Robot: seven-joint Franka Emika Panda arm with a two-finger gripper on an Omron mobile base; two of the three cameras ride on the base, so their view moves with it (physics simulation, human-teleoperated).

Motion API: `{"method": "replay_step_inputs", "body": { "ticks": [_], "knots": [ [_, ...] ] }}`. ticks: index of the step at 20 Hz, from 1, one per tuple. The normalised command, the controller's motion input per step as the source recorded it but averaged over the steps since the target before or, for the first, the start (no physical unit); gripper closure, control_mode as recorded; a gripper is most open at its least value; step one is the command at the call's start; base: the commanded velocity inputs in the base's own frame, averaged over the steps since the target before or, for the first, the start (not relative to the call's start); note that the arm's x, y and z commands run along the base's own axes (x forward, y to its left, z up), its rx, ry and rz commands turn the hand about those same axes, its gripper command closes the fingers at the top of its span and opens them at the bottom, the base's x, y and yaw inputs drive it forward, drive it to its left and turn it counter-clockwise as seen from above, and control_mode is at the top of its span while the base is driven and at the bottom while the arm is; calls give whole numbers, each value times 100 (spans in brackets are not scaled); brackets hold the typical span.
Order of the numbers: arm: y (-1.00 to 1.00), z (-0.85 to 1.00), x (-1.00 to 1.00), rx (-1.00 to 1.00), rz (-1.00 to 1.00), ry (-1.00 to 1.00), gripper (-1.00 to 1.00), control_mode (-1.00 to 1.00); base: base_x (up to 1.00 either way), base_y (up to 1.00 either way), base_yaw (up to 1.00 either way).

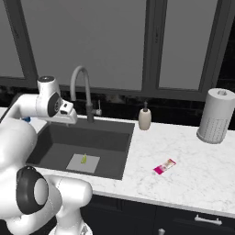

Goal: Pick the lemon wedge from the sink and place it in the bowl. Then pick the bowl and place it in the microwave. Then close the microwave door and press the start button.

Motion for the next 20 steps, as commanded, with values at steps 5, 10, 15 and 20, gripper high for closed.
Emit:
{"method": "replay_step_inputs", "body": {
  "ticks": [5,10,15,20],
  "knots": [
    [-1,-36,0,0,0,-5,-100,-100,0,0,0],
    [-1,-33,0,0,0,-2,-100,-100,0,0,0],
    [-2,-26,0,0,0,0,-100,-100,0,0,0],
    [0,-22,0,0,0,0,-100,-100,0,0,0]
  ]
}}
